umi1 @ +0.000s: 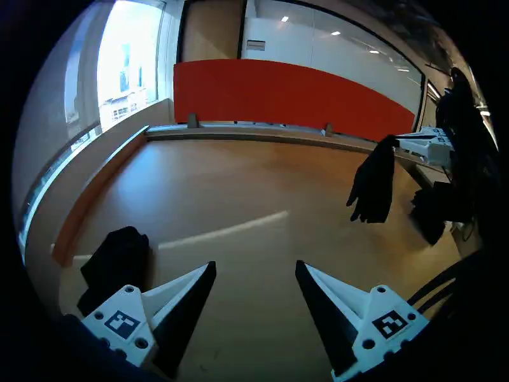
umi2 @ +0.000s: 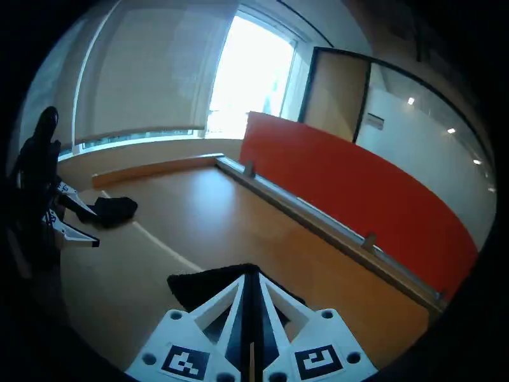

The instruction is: Fold towel

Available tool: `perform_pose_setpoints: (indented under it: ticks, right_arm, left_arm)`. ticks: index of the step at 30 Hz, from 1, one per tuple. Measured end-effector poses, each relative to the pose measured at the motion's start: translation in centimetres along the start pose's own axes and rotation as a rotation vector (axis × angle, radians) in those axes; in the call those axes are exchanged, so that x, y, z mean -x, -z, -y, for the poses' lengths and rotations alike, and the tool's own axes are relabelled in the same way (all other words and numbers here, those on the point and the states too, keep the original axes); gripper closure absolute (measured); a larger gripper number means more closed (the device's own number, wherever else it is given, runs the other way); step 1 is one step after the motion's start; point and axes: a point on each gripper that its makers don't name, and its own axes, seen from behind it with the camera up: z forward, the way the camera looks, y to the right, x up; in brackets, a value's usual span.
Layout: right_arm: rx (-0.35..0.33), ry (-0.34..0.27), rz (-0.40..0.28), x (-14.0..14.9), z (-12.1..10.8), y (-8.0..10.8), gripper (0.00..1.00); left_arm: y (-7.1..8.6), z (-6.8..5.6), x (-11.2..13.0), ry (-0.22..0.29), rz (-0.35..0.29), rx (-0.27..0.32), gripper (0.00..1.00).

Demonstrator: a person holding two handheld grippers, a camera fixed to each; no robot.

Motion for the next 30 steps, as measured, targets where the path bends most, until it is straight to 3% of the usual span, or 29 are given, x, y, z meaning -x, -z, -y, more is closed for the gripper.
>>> perform_pose_setpoints:
  ticks: [11, 30]
  right_arm:
    - [0.073, -0.059, -0.029, -1.4, -4.2, 3.5, 0.98]
    - [0.227, -0.147, 0.003, 2.5, -14.4, 11.1, 0.98]
  left_arm:
    - [-0.3, -0.7, -0.9, -0.006, -0.011, 0.023, 0.07]
    - [-1.3, -1.6, -1.5, -0.036, 0.003, 0.046, 0.08]
